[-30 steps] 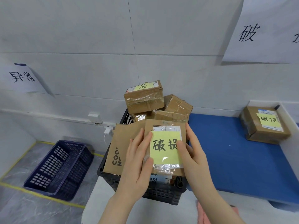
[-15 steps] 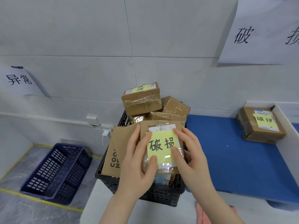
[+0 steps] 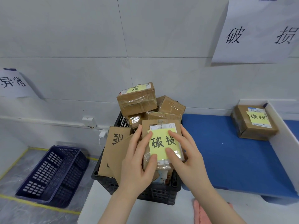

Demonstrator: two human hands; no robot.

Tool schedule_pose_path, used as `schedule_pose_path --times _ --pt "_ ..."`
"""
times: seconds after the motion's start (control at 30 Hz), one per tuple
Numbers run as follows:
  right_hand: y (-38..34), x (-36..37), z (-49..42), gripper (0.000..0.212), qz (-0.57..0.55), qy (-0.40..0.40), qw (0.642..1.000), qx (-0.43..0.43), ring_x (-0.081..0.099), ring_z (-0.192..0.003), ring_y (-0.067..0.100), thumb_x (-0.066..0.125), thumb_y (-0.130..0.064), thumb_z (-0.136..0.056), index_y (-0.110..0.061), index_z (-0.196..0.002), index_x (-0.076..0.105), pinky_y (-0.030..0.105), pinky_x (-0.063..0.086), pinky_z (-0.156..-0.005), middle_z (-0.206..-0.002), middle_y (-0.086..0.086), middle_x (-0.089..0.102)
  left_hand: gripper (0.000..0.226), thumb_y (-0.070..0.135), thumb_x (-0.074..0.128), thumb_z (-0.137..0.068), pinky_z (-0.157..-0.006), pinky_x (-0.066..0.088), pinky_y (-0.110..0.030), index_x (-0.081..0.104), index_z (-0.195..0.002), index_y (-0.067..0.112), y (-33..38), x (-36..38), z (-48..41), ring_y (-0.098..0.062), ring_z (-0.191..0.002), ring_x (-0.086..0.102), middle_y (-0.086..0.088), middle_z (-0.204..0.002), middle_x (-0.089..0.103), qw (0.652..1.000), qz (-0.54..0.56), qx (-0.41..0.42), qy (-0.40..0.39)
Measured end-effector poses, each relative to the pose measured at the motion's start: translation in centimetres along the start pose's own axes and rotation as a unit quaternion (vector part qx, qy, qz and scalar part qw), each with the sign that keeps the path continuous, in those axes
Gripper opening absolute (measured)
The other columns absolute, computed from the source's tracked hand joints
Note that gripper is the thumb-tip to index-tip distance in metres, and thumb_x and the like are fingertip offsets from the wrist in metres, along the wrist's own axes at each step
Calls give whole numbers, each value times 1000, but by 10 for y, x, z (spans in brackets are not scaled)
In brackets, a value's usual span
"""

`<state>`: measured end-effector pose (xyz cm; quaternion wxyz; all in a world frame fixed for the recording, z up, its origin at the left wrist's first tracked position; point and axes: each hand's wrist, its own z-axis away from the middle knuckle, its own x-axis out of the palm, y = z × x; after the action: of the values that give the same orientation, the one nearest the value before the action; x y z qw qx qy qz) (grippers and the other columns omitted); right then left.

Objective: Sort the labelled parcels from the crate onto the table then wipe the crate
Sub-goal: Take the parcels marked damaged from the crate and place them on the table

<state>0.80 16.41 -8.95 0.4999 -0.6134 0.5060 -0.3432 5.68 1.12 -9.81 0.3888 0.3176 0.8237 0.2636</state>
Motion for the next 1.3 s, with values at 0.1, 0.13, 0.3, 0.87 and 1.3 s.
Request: schedule_pose_path --times 0.1,0.13,0.3,0.87,1.3 --pt "1 0 0 41 -11 3 1000 2 38 -134 -1 65 -30 -82 -39 -122 62 22 58 -75 -149 -19 33 50 31 46 -93 -89 38 -1 45 -141 19 0 1 1 3 -139 28 3 -157 24 1000 6 -1 -4" --pt "2 0 0 40 -16 3 1000 7 38 -133 -1 65 -30 -82 -40 -121 63 24 58 -75 -148 -20 34 49 32 44 -94 -90 37 -2 45 -142 19 0 0 2 1 -140 28 3 -157 25 1000 11 -4 -7" --pt "8 -1 1 40 -28 13 999 36 42 -132 2 64 -33 -82 -39 -121 63 30 60 -77 -145 -22 37 46 30 43 -95 -95 31 0 45 -140 20 2 -1 3 2 -139 28 0 -154 29 1000 24 -4 -17" --pt "9 -1 3 45 -44 22 998 44 43 -130 0 67 -31 -79 -34 -124 61 30 60 -77 -146 -21 38 49 33 42 -96 -102 28 -5 44 -142 17 4 -5 4 -8 -142 29 0 -153 32 999 24 -15 -28" --pt "13 0 2 38 -74 27 996 48 49 -126 4 64 -30 -80 -42 -117 64 30 59 -77 -142 -23 42 46 36 39 -91 -113 25 -55 48 -133 19 -37 -21 42 -20 -143 23 11 -145 32 964 -154 -169 138"
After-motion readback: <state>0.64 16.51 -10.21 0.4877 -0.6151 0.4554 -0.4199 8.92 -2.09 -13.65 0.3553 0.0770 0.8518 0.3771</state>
